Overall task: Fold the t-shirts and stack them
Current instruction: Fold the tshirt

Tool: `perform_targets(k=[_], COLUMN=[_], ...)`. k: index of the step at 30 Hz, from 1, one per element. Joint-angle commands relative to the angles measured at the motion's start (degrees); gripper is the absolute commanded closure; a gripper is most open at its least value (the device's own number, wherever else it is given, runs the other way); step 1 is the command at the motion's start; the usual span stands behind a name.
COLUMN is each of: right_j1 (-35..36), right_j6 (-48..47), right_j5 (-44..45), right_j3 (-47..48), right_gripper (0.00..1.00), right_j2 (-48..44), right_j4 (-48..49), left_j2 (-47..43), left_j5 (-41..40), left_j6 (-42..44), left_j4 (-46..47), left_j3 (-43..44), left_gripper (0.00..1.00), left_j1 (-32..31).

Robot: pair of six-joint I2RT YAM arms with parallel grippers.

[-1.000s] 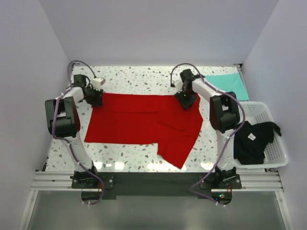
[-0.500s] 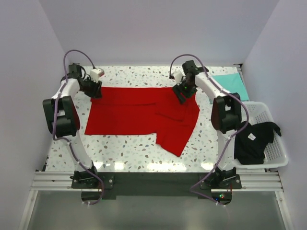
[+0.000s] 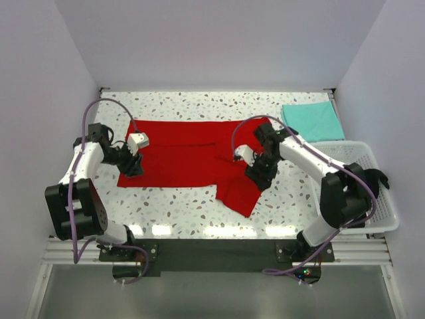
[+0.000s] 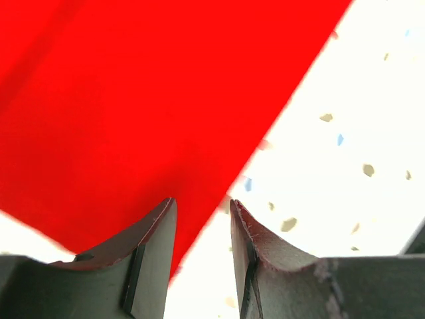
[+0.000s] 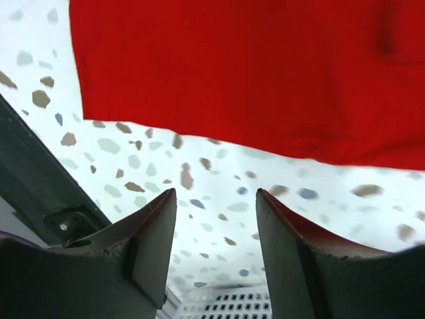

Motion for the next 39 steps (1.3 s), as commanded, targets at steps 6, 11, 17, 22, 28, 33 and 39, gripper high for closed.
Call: perform_targets(k=[6,11,17,22,28,33,39], right_j1=[6.51,6.86,7.03,8.0,8.09,8.27,8.26], right_j6=[-0.62,-0.88,-2.2,-2.64,-3.16,-2.55,-1.94], right_j5=[9.85,9.95,11.26,12.75,13.64,13.99,14.08], right_j3=[-10.66,-10.57,-12.16,-14.43,-16.99,-16.82,-16.2], right_gripper=[0.5,0.51,0.5,0.5,0.55,0.87,1.0], right_j2=[-2.62,-0.69,2.47,4.15,5.29,6.17,5.65], right_j4=[15.12,16.1,19.08,21.2,22.95,22.17,20.41], left_j2=[-5.71,-3.79,2.45,5.01,3.26,-0.7,2.27], left_j5=[4.03,2.97,6.04,6.31,4.03,0.17,-4.76], left_j6=[5.26,4.73,6.05,8.68,15.97,31.23,39.96], left_j4=[-1.92,-1.83,-4.2,-5.87,-4.82,-4.29,-3.14], left_j3=[-5.8,-4.49,0.61,2.9,-1.57,-7.81,-7.48], left_gripper=[0.57,0.57,0.57,0.57,0.56,0.59,0.63], left_j1=[2.06,3.64,8.91,12.07,12.87,12.87,12.87])
